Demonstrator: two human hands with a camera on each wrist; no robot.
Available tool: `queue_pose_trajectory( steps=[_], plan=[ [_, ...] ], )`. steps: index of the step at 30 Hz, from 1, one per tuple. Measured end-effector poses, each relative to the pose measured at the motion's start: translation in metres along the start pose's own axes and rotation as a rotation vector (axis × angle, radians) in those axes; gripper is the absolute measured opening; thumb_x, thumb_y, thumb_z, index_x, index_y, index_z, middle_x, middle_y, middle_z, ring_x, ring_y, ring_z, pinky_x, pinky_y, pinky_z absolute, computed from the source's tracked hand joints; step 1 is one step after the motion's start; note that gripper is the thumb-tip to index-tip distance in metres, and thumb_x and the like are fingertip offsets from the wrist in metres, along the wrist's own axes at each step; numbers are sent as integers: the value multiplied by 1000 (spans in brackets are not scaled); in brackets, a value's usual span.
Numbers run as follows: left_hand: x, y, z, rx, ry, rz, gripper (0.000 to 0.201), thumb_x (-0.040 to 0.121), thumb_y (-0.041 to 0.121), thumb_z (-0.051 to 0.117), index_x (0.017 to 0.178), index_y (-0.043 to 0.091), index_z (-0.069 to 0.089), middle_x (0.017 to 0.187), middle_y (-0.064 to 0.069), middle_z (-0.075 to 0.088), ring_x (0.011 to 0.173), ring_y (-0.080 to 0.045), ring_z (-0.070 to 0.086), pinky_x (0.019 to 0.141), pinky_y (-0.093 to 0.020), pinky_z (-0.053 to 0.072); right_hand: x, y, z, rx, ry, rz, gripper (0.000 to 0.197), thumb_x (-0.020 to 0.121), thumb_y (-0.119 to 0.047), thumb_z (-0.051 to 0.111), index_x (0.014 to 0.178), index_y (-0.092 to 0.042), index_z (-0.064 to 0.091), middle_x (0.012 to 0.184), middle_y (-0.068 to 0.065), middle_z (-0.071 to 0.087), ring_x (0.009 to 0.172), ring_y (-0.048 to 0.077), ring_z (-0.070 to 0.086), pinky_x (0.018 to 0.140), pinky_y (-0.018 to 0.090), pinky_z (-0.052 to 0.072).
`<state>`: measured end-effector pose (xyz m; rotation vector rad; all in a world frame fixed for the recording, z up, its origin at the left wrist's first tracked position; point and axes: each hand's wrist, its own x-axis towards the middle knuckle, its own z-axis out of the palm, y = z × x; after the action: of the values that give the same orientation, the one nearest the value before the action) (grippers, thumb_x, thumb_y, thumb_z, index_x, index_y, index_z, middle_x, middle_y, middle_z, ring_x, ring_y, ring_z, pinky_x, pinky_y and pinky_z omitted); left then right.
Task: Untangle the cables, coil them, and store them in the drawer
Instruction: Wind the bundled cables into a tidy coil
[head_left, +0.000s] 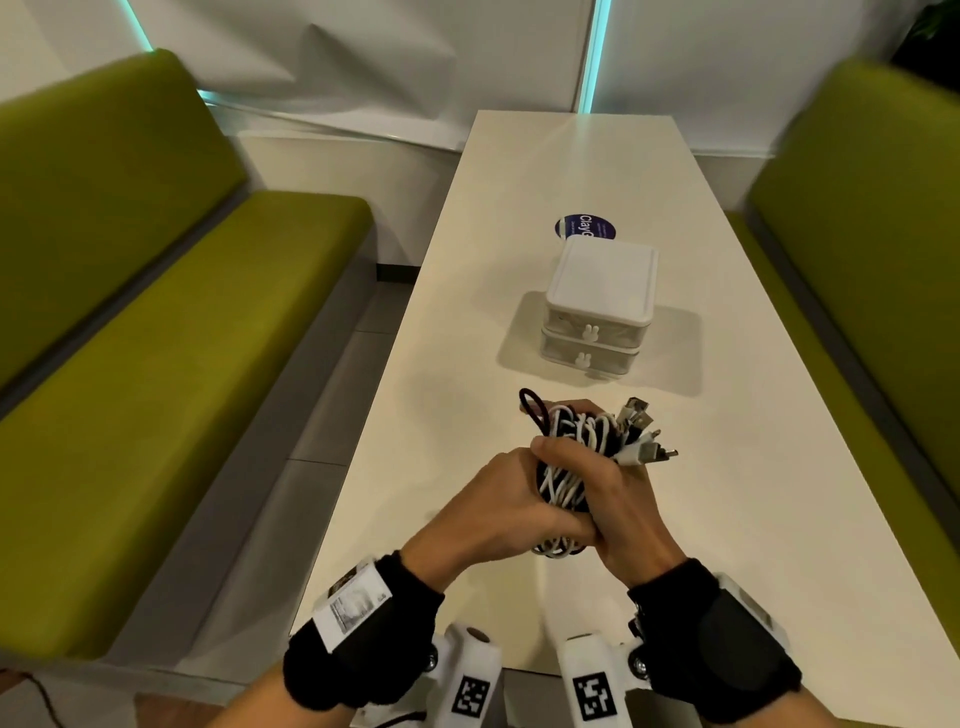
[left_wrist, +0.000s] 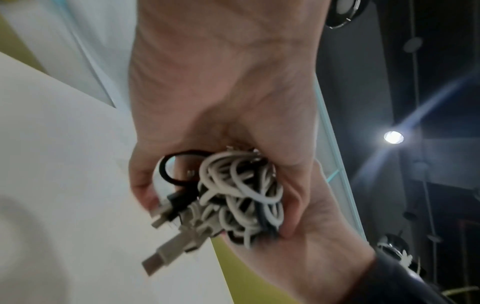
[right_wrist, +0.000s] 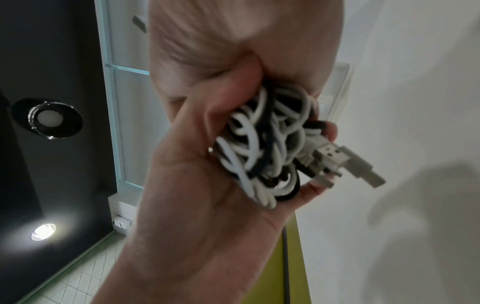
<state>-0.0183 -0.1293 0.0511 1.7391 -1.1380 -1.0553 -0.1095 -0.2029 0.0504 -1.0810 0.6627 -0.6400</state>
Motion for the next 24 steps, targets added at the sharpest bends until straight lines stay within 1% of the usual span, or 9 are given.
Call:
queue_pose_trajectory(
  steps=[4,6,8,11,13,15,18,21,24],
  plan=[
    [1,5,7,49,83,-17,22,56,26,69,78,22,66,74,0,71,75,-18,69,72,-49,57,0,-4,-4,11,-139,-18,22,82,1,63,103,-7,66,111,12,72,111,23,66,92,37,50],
    [-1,10,8,-6,43,-4,21,57,21,68,78,18,66,76,-2,71,77,-19,70,74,-47,58,1,-8,-11,36,-280,-2,44,82,-5,62,125,-14,61,126,10,66,124,21,58,102,41,45],
    [-3,13,7,-89,-5,6,15,60,10,66,75,11,63,73,-8,69,74,-20,68,70,-43,56,2,-14,-17,49,-456,32,62,83,-9,62,142,-24,47,133,14,61,130,22,53,105,47,43],
    [-4,16,3,-97,-52,-14,20,62,5,66,80,12,59,73,-13,65,74,-20,66,64,-40,54,5,-13,-24,86,-569,128,81,76,-22,77,146,-35,39,129,22,61,129,29,53,101,53,45],
    [-3,16,2,-101,-78,-41,22,60,9,67,80,17,60,74,-10,66,76,-21,66,65,-44,55,6,-11,-24,146,-530,196,80,73,-20,80,144,-32,44,118,21,66,127,30,54,101,53,45],
    [-2,17,3,-149,-91,-70,19,60,9,67,74,20,61,72,-4,65,74,-17,65,67,-46,54,8,-11,-20,120,-440,214,60,77,-8,71,134,-17,56,110,17,70,124,27,58,100,47,49],
    [0,16,8,-231,-87,-62,19,68,0,65,76,17,62,71,6,64,71,-7,63,68,-31,51,11,-11,-13,15,-254,176,29,79,8,62,105,-3,69,112,19,70,113,26,65,95,45,53],
    [4,11,6,-269,-98,-83,20,71,7,68,90,12,66,79,0,67,79,-11,64,75,-31,51,14,-12,-8,6,-101,122,30,79,13,60,77,-13,73,95,15,74,103,30,69,92,47,53],
    [7,9,2,-330,-169,-84,32,76,10,78,106,17,66,100,-10,71,102,-24,67,92,-38,52,14,-13,-5,2,-46,87,28,78,11,62,72,-15,70,82,9,74,95,27,72,86,44,54]
  ],
)
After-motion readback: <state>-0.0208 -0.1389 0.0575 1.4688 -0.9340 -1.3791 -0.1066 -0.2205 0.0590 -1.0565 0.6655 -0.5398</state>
